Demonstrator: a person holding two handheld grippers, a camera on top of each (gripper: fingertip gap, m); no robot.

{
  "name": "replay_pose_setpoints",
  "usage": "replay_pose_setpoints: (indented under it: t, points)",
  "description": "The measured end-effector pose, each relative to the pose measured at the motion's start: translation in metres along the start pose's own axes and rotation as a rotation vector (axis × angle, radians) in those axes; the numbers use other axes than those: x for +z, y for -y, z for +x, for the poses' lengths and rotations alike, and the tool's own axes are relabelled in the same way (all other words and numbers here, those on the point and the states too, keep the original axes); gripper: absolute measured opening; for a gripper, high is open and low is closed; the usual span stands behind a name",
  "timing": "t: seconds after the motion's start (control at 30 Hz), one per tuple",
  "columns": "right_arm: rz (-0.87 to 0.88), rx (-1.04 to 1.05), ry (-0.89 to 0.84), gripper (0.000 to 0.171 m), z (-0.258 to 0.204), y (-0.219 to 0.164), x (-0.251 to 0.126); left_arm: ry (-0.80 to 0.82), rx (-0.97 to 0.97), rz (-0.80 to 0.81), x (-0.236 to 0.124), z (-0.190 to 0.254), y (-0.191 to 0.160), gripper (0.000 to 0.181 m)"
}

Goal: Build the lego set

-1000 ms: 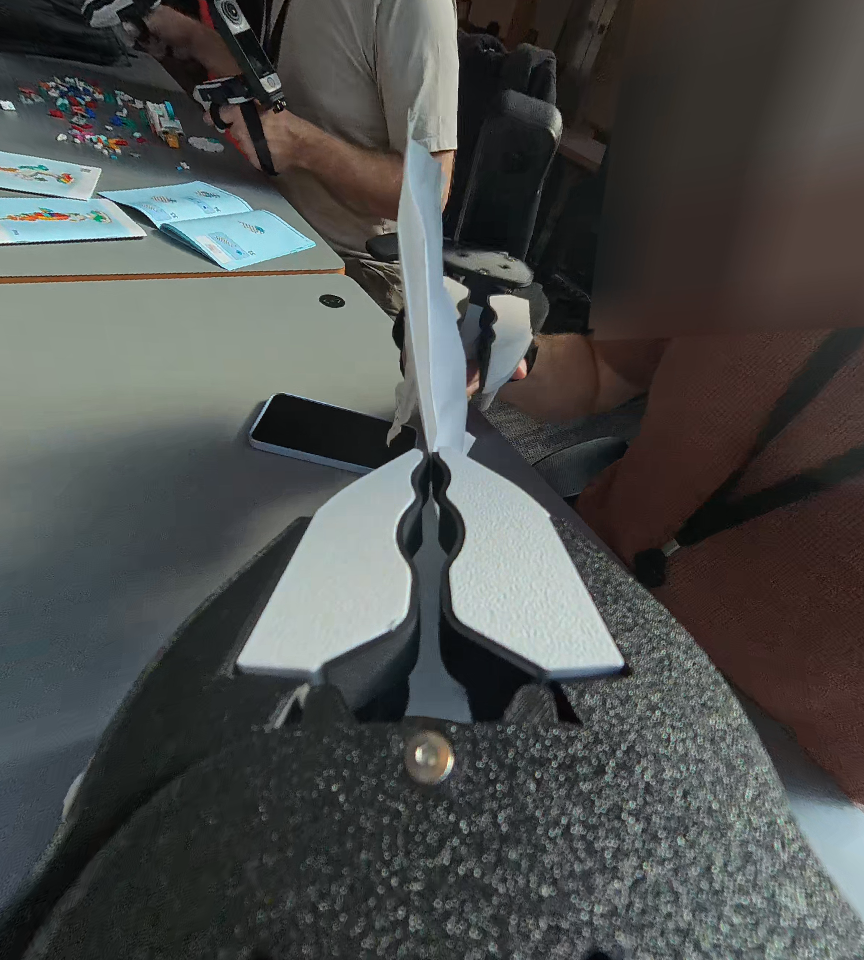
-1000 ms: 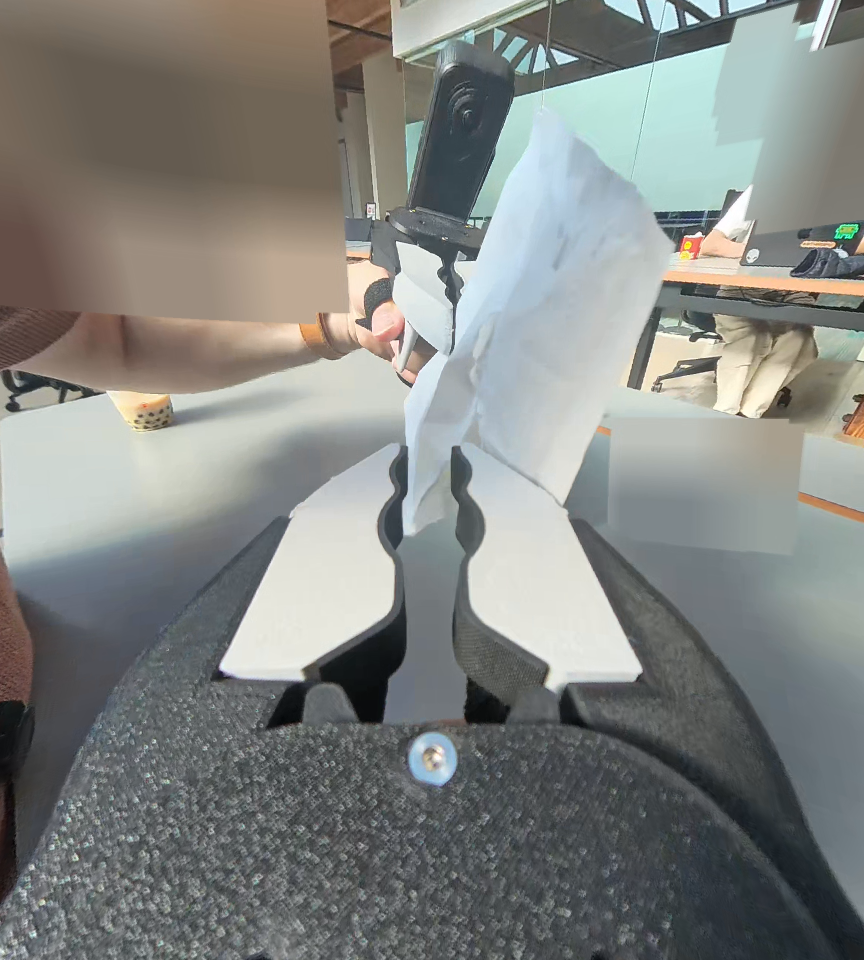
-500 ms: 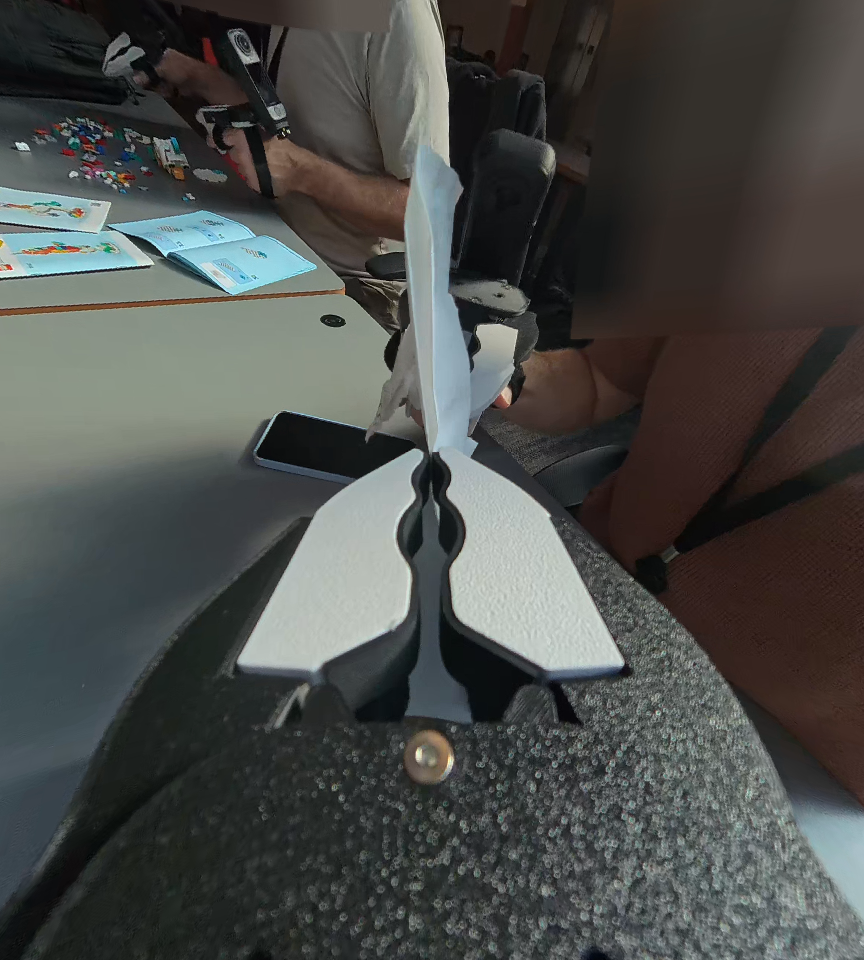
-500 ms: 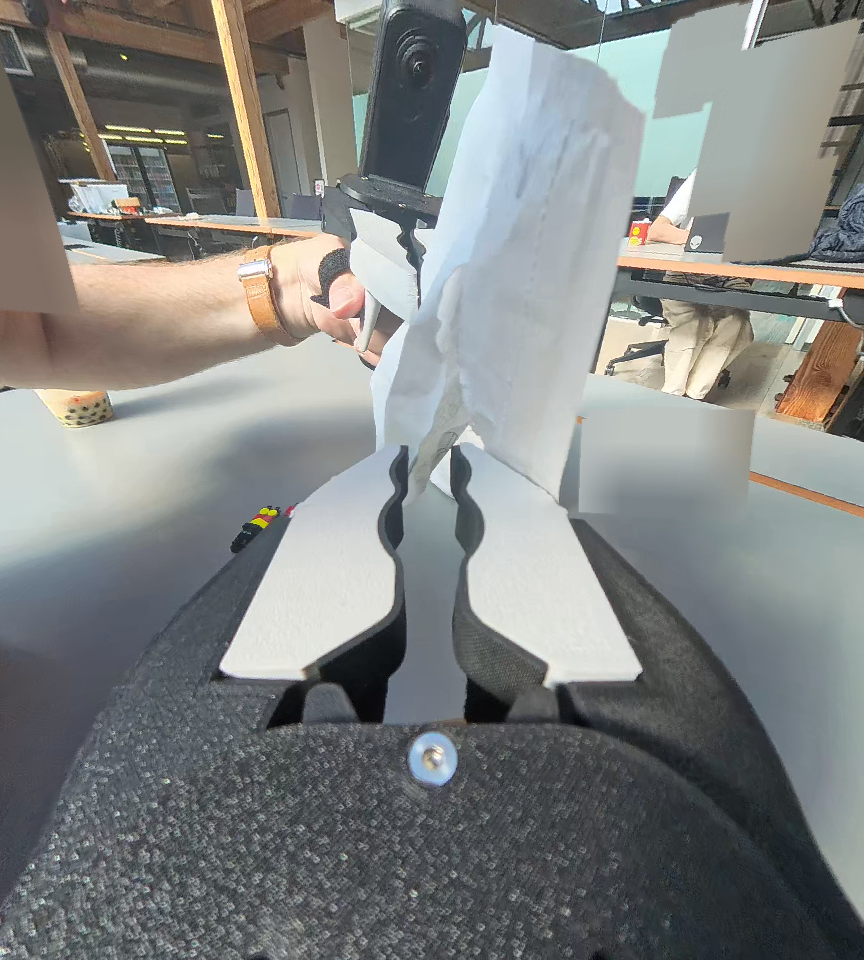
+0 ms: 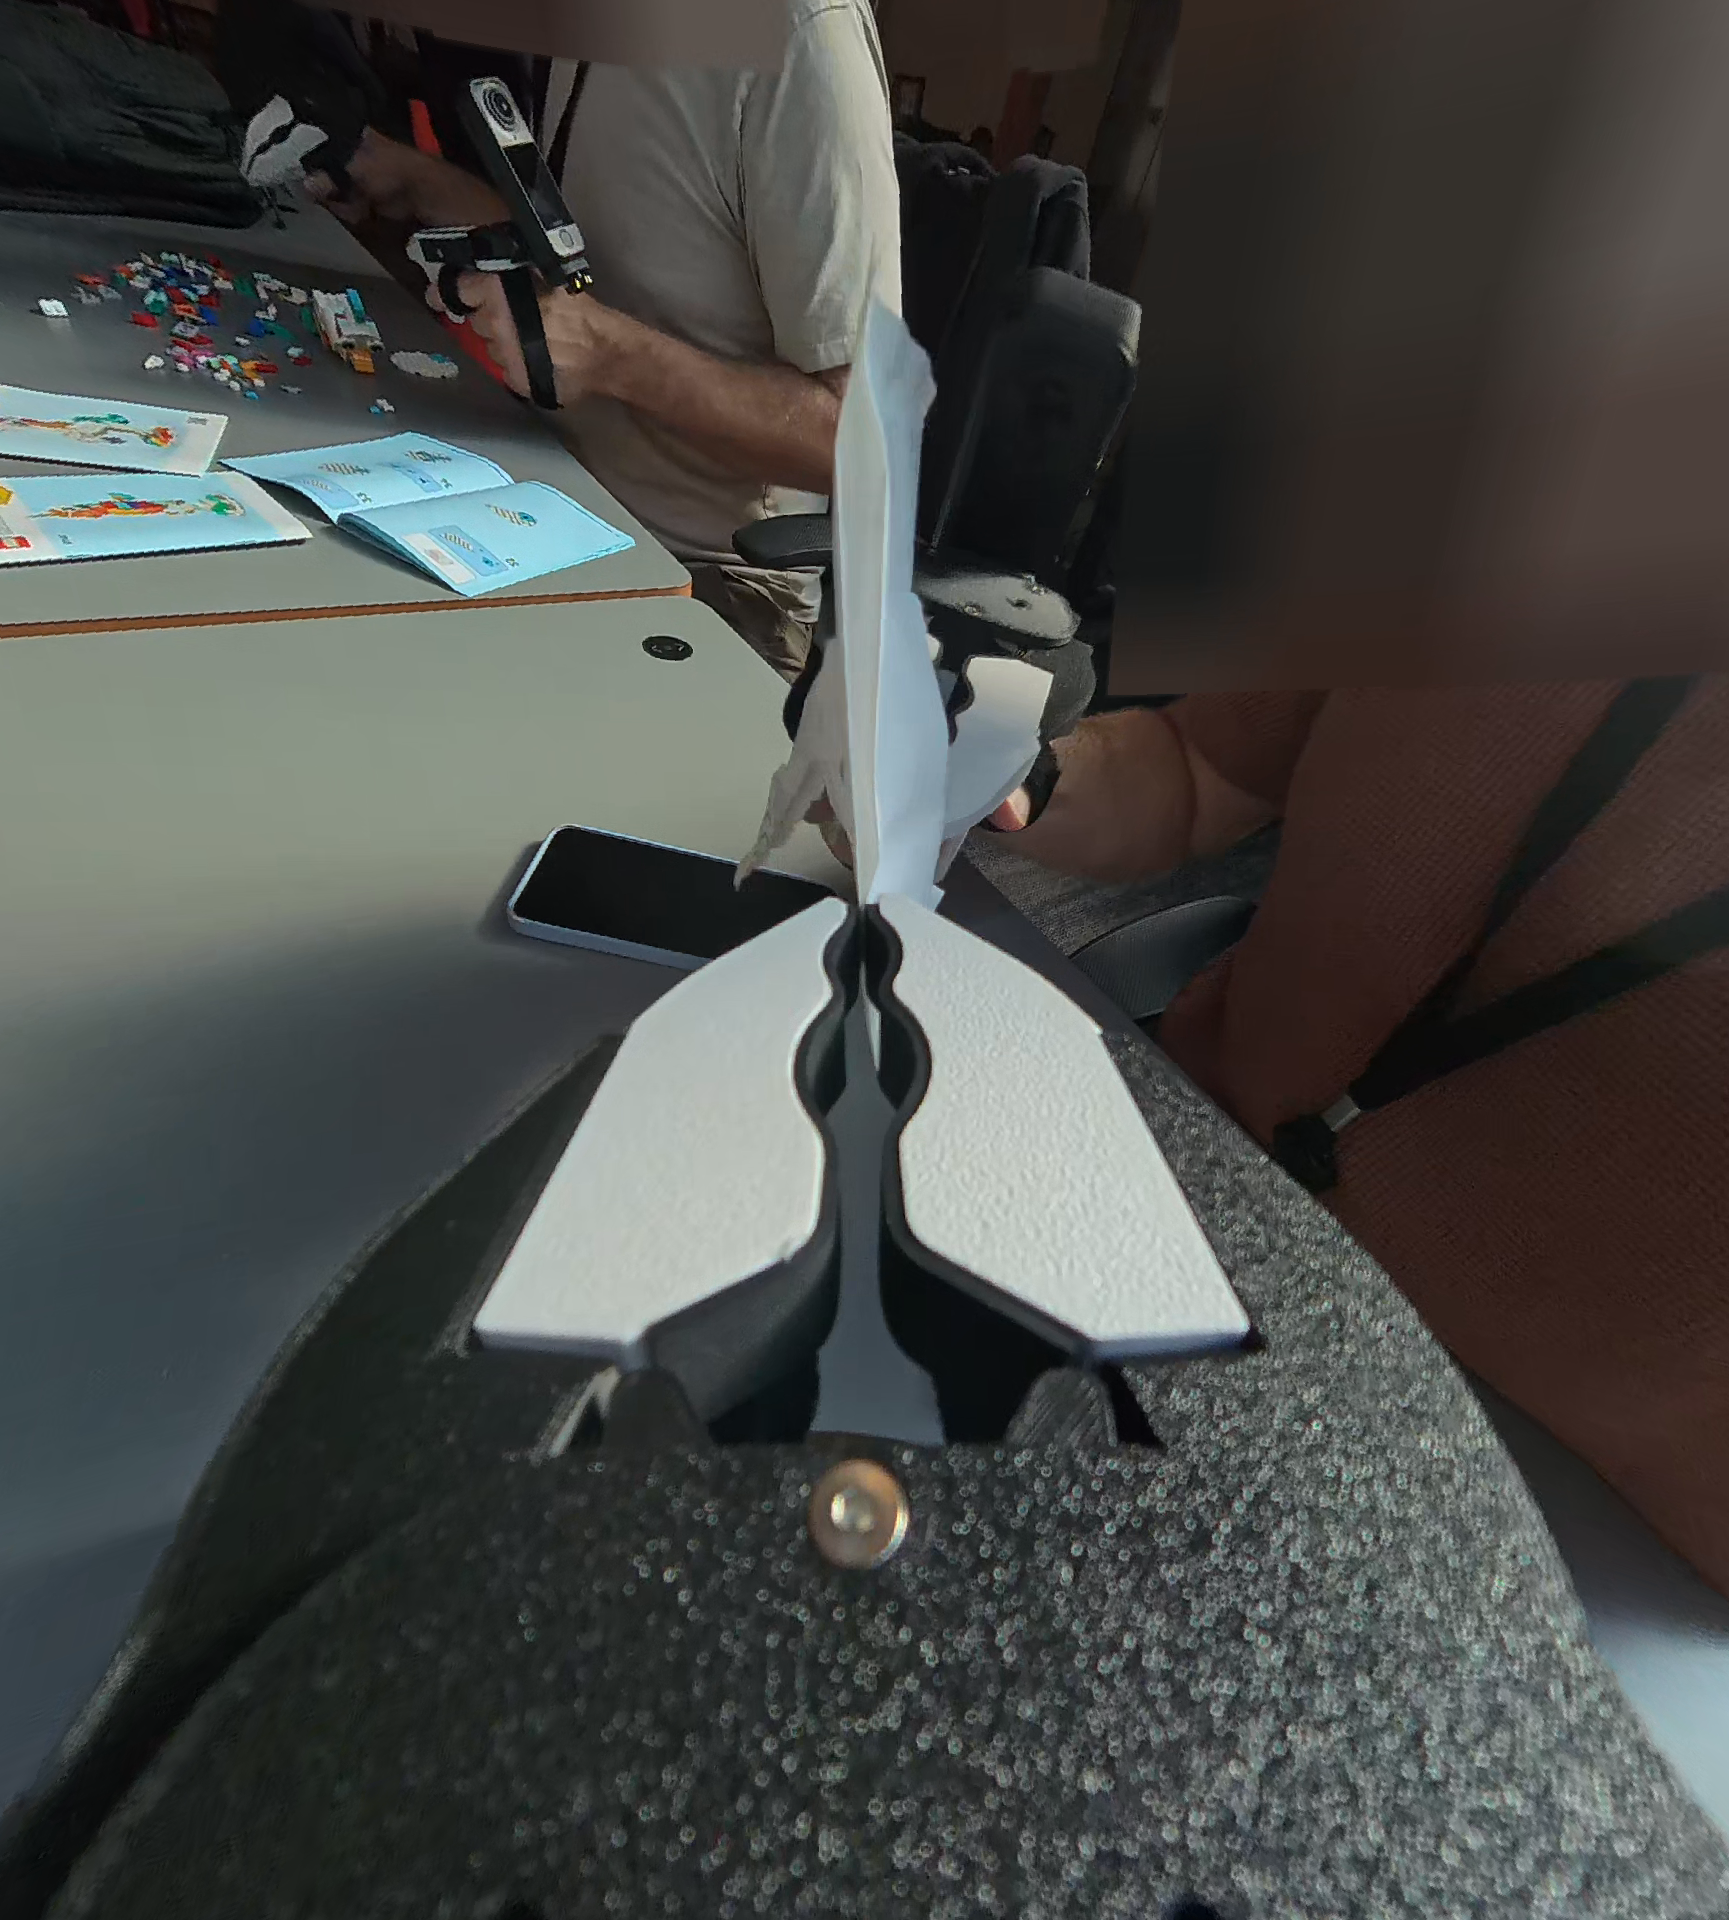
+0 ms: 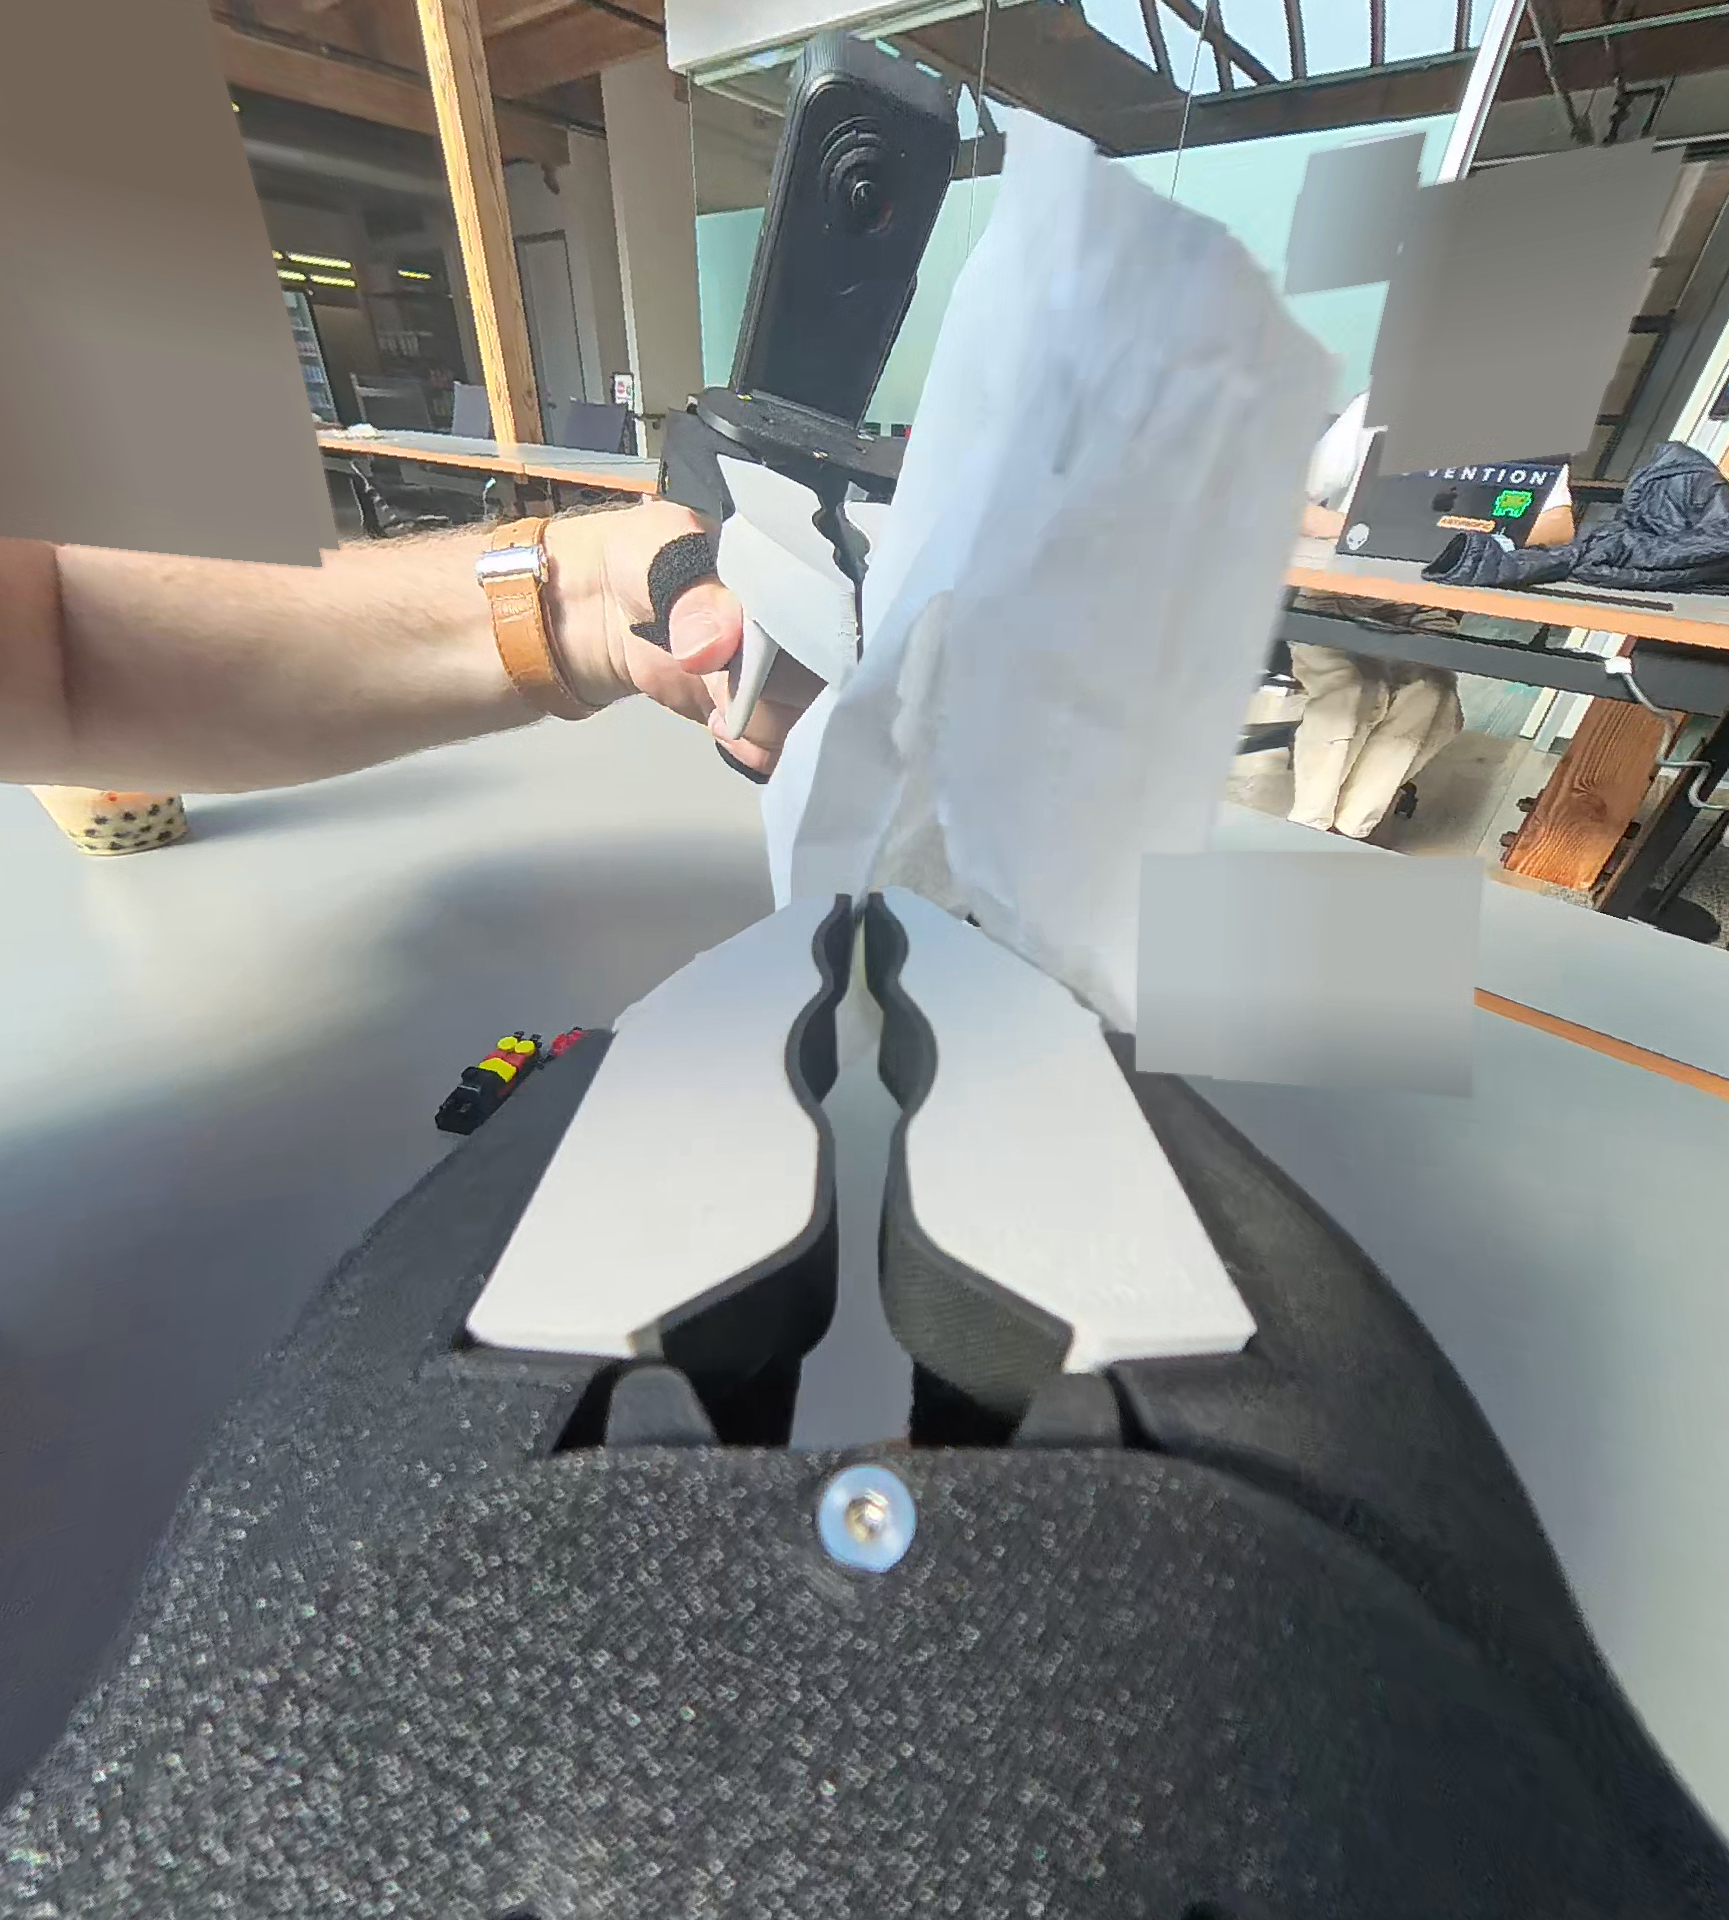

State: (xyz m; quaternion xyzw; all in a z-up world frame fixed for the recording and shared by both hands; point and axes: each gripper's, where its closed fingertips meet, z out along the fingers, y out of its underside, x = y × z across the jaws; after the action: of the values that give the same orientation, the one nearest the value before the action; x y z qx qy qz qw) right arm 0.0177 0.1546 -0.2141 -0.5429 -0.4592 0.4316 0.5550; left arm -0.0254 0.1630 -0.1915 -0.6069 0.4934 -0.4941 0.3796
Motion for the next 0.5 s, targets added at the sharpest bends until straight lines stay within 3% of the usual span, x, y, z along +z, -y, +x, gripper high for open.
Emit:
replay_pose_setpoints:
  t: [0.17,0.5]
  points:
    - [0.053,-0.148,0.026,0.000,-0.017,0.015,0.000,0.049,-0.046,0.048,-0.004,-0.010,0.000,0.000]
    - [-0.021,-0.489,-0.005,0.006,-0.042,0.015,0.010,0.030,0.003,0.108,-0.003,-0.002,0.006,0.000]
